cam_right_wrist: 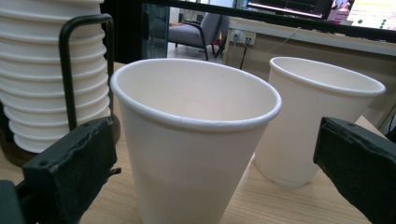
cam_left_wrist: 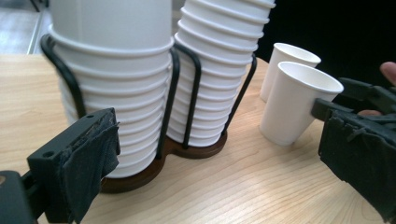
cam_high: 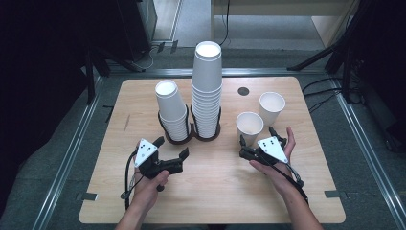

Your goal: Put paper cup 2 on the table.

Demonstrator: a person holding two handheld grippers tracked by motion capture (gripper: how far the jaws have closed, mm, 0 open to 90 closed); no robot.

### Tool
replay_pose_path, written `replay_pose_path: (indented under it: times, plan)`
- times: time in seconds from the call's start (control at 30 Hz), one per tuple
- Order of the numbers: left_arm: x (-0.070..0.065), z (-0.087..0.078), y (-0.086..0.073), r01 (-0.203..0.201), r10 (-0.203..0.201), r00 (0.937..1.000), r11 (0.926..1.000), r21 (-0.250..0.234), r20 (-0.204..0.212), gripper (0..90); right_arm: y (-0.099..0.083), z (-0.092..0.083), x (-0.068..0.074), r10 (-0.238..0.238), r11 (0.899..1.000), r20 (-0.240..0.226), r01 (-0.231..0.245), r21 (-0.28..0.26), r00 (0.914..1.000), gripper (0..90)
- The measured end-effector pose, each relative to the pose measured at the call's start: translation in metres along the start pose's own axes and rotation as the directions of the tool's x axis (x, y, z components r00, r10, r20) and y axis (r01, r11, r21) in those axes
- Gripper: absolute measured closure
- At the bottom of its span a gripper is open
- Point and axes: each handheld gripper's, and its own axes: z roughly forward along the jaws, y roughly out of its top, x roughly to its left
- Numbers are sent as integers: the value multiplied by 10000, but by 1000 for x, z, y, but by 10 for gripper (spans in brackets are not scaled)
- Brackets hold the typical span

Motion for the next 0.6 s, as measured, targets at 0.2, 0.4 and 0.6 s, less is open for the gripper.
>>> replay_pose_path:
  times: [0.2, 0.4, 0.6]
  plan:
    - [8, -6, -9, 38, -34, 9996, 9999, 120, -267, 0, 5, -15, -2, -136, 9997, -144, 133, -211, 9998, 0]
    - [21, -22, -12, 90, -89, 9977, 10000, 6, -677, 0, 8, -30, -11, -176, 9993, -83, 173, -339, 9998, 0]
    - [35, -37, -17, 58, -48, 9943, 9999, 97, -1067, 0, 9, -43, -23, -73, 9990, -2, 73, -440, 10000, 0]
